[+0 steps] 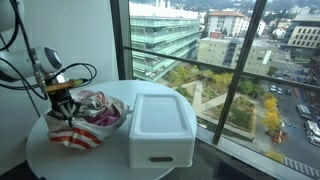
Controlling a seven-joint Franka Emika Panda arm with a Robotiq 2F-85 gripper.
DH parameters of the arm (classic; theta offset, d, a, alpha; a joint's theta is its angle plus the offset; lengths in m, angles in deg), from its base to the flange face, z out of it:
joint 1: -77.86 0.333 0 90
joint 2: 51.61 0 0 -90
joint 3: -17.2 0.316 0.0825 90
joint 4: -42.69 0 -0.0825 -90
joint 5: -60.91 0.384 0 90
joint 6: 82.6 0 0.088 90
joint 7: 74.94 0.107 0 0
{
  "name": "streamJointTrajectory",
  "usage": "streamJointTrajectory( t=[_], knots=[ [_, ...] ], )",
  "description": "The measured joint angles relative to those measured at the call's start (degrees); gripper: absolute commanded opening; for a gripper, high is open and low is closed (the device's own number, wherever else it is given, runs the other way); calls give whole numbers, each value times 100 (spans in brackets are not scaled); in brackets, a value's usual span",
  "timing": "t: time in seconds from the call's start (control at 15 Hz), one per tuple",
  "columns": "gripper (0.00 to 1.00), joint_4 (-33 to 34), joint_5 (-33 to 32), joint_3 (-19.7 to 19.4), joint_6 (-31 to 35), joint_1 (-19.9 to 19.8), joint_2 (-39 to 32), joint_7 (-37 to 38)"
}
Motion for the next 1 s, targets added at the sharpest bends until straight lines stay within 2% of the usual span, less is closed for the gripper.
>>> streamJointTrajectory(
  t=[0.07,0.13,0.2,0.27,0.53,0.8,0.87,1.0],
  knots=[
    [0,-54,-33,21,7,13,43,0],
    [26,-101,-37,42,1,21,115,0],
    [28,-155,-37,64,5,25,221,1],
    [33,-209,-37,85,25,25,349,2],
    [65,-456,1,122,410,20,1152,56],
    [94,-658,384,83,670,-29,2280,68],
    [99,-700,500,43,740,-50,2522,72],
    [100,-783,708,-96,929,-109,2932,78]
  ],
)
